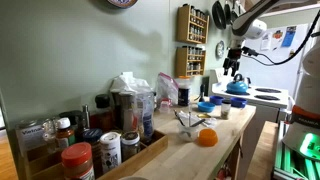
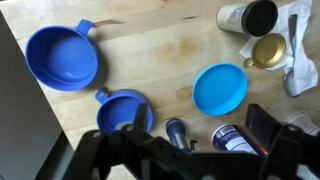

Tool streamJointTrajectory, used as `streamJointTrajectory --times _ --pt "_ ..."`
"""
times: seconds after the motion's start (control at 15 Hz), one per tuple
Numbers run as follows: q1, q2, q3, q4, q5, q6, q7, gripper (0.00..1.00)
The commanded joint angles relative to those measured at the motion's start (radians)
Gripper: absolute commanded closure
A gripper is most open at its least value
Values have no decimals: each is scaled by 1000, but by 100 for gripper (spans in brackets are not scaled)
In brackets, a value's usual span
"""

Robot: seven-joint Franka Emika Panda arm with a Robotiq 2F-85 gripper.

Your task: Put the right blue measuring cup on the left blue measuring cup

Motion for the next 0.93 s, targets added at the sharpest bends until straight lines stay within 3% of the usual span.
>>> streamJointTrajectory --times 0.0,0.27,0.53,0.87 --pt "-24 4 23 1 14 -2 -11 0" --pt "-24 5 24 1 14 -2 -11 0" --pt "-62 80 -31 62 58 30 -2 0" --pt "-197 202 -75 101 -28 45 46 0"
